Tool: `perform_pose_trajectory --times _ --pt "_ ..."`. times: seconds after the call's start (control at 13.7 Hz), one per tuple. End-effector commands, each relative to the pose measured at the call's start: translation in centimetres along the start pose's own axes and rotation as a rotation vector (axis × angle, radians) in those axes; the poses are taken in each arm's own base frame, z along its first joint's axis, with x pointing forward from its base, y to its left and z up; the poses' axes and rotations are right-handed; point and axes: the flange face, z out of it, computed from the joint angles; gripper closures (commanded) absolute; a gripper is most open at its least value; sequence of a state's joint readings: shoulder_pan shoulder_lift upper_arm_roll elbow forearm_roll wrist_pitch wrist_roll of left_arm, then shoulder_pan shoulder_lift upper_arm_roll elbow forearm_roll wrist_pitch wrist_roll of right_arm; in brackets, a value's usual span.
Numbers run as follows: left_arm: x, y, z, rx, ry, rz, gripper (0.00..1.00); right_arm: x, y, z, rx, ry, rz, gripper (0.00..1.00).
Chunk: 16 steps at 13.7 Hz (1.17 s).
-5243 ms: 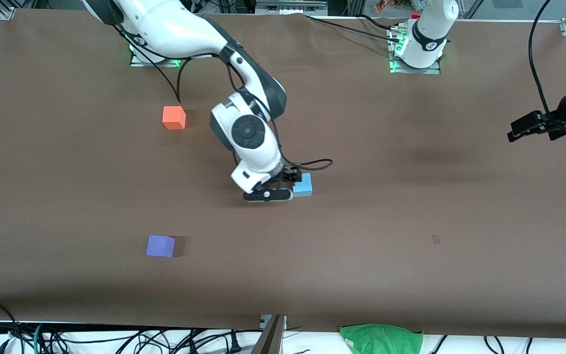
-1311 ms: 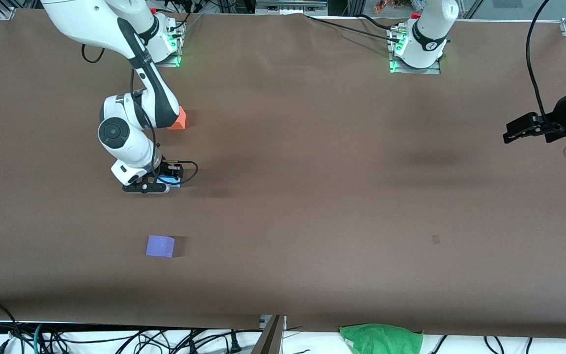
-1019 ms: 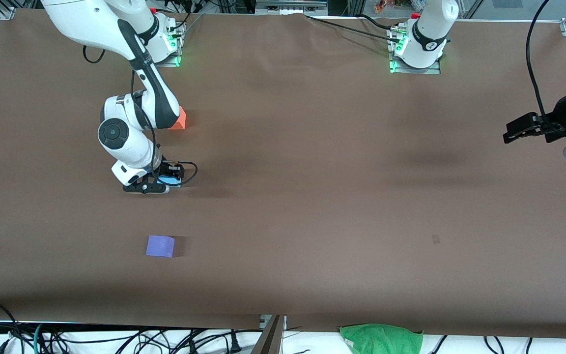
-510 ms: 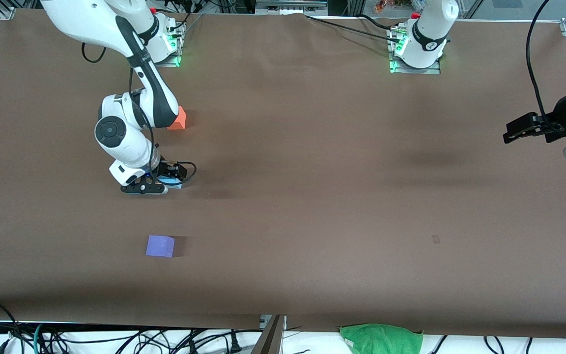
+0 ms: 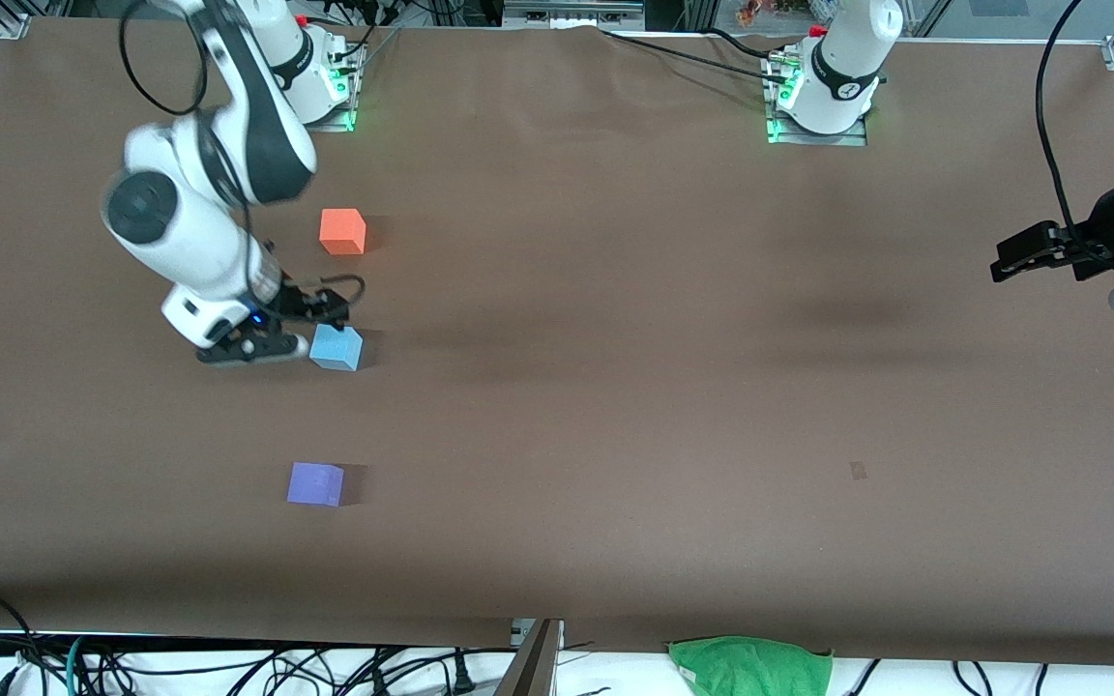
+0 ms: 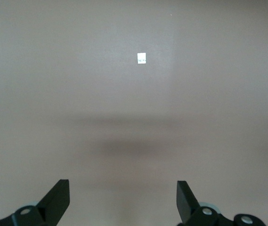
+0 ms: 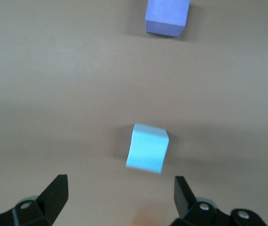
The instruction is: Place blue block between orange and purple blocks
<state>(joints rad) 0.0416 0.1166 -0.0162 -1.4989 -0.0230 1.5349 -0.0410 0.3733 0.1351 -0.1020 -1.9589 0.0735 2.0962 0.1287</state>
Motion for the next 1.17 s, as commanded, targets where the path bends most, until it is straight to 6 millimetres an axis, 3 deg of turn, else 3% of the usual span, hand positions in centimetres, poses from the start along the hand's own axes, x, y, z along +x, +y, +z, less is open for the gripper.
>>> perform_pose_trajectory --times 0.0,0.15,0.29,0.44,0.58,0.73,0.87,1.09 --pt "0.3 -0.1 -0.5 -0.028 0.000 0.016 0.00 -4.5 0.8 -8.5 0.042 0.008 0.006 0.01" --pt "0.3 -0.1 -0.5 -0.028 0.000 0.016 0.00 -6.6 1.8 -12.1 0.049 0.013 0.009 0.01" --pt "0.3 -0.1 -0.5 -0.028 0.000 0.016 0.00 -7.0 2.1 -14.4 0.043 0.026 -0.008 0.01" --pt "0.3 -0.1 -0.5 -0.028 0.000 0.016 0.00 -6.1 3.1 -17.0 0.030 0.015 0.010 0.01" --pt "0.3 -0.1 -0.5 -0.028 0.000 0.016 0.00 -3.5 3.8 -19.2 0.009 -0.030 0.004 0.01" --pt "0.3 -0.1 -0.5 -0.028 0.000 0.016 0.00 -2.1 6.1 -19.2 0.005 -0.078 -0.024 0.01" --pt "0.3 -0.1 -0.5 -0.028 0.000 0.016 0.00 -2.0 9.0 -18.7 0.008 -0.090 -0.030 0.01" --pt "0.3 -0.1 -0.5 -0.028 0.000 0.016 0.00 -2.0 9.9 -18.4 -0.027 -0.100 -0.041 0.01"
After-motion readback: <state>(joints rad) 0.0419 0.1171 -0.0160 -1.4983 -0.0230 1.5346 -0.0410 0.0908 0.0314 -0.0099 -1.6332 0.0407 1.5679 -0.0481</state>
